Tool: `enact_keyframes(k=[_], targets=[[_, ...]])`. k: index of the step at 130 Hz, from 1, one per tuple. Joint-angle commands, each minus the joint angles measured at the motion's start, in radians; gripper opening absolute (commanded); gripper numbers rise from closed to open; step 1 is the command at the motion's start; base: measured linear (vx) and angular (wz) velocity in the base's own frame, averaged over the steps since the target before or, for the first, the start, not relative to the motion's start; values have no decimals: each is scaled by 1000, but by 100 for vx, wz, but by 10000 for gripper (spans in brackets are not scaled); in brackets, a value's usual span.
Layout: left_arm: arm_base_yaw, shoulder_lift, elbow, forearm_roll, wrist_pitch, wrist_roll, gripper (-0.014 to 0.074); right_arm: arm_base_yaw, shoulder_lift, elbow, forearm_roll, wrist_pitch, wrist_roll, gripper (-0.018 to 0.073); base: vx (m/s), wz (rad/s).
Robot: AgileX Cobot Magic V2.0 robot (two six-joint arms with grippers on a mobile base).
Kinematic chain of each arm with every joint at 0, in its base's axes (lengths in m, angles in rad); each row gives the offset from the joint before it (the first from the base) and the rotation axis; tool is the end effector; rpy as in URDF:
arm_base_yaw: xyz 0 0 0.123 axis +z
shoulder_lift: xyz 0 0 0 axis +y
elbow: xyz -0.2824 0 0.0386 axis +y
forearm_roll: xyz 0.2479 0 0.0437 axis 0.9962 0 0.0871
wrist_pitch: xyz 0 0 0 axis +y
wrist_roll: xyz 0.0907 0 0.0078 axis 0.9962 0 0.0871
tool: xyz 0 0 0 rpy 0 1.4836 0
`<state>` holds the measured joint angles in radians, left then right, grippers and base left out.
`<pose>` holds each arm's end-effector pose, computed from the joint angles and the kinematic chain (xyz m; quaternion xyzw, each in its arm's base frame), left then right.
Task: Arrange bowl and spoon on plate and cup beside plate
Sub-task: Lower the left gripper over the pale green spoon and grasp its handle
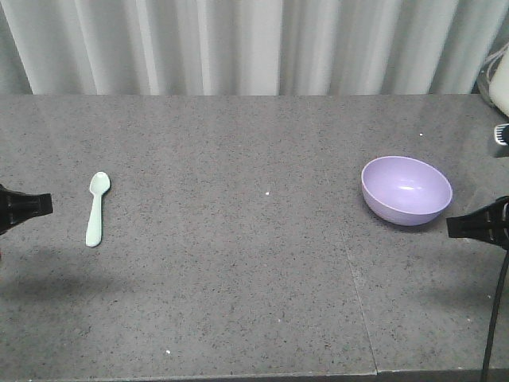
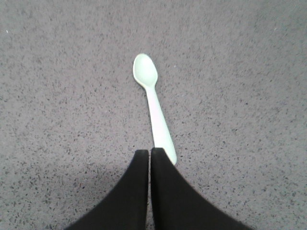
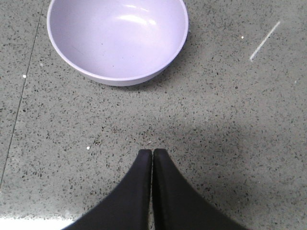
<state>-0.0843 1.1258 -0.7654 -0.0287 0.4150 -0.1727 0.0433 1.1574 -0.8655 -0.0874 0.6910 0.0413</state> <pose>0.2300 -0.0205 0.2901 -0.0493 0.9028 -0.0655 0.4222 0.2287 0.0048 0.2967 -0.0235 0.9426 -0.0234 0.3321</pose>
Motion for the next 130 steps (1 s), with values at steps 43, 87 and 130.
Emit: enact_keyframes(k=[43,87,130], targets=[[-1,79,-133,4,-5,110,29,-4,-17,-34,-9,-38,-9,-7,0,0],[-1,342,-443,-67,203,138,398,-4,-17,-34,-9,-38,-9,-7,0,0],[-43,566,-588,-72,321,148,454,-4,-17,-34,-9,-38,-9,-7,0,0]])
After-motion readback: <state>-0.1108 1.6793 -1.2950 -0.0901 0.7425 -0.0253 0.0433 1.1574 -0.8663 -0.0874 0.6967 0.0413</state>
